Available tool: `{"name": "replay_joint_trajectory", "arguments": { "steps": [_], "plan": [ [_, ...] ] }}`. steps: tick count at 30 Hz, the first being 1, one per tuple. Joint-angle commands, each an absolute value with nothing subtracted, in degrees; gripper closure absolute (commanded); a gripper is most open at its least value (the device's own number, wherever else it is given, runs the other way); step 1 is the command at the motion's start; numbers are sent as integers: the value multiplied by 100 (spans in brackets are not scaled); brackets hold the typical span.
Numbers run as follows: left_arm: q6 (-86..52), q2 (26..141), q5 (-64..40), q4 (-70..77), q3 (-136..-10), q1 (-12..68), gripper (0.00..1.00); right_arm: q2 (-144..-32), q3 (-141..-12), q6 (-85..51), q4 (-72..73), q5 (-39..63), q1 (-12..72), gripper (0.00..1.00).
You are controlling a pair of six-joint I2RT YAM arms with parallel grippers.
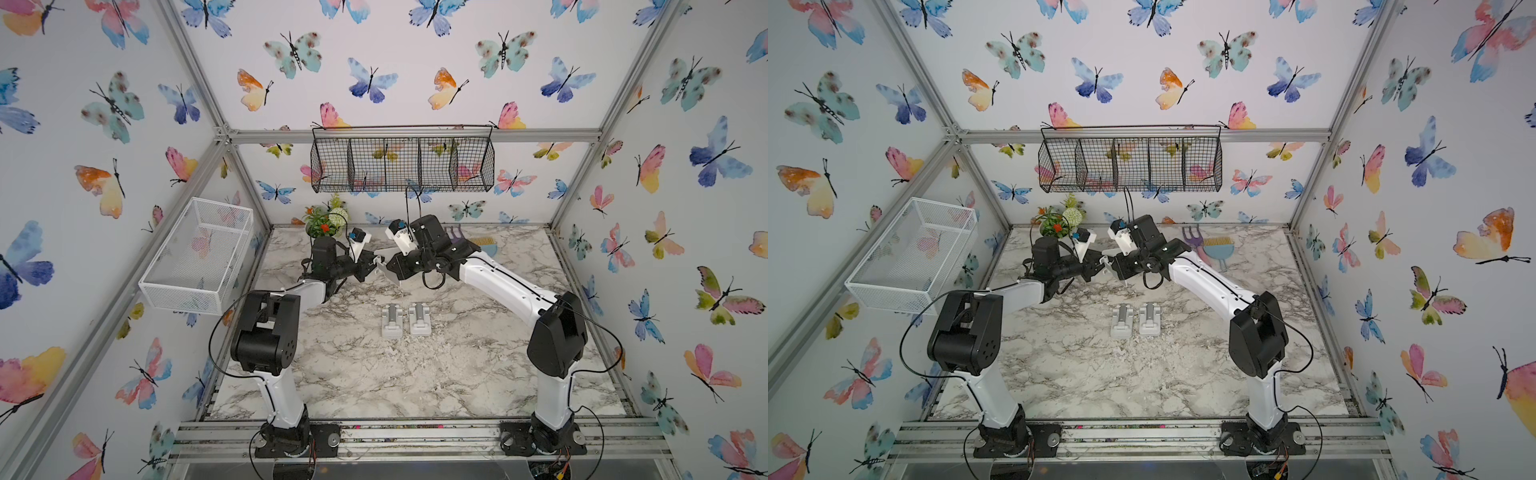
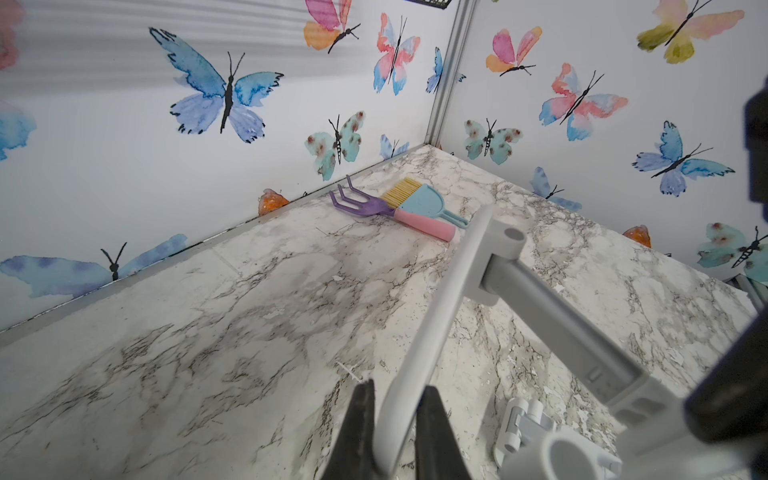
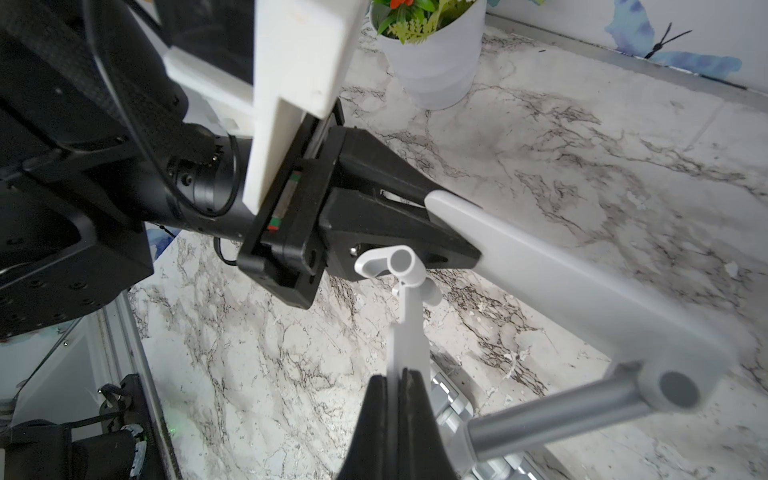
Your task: Open the phone stand
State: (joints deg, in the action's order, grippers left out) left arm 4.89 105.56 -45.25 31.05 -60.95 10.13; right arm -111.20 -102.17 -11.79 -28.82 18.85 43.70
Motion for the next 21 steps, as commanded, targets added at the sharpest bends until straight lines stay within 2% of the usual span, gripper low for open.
{"name": "replay_joint_trajectory", "arguments": {
  "steps": [1, 4, 10, 18, 21],
  "plan": [
    [-370, 10916, -997, 3849, -6392, 695, 100, -10638, -10052, -1696, -4166, 6132, 5467, 98],
    [-387, 10910, -1015, 3841, -6392, 695, 100, -10652, -10030, -1706, -4146, 6152, 5467, 98],
    [-444, 10714, -1020, 3798, -6218, 695, 100, -10652, -10236, -1513, -4475, 5408, 5467, 98],
    [-660, 10097, -1147, 3474, -5893, 703, 100, -10803, -11006, -1407, -5091, 3353, 5081, 98],
    [-708, 9815, -1248, 3346, -5761, 733, 96, -10895, -11276, -1446, -5029, 3389, 4764, 98]
  ]
}}
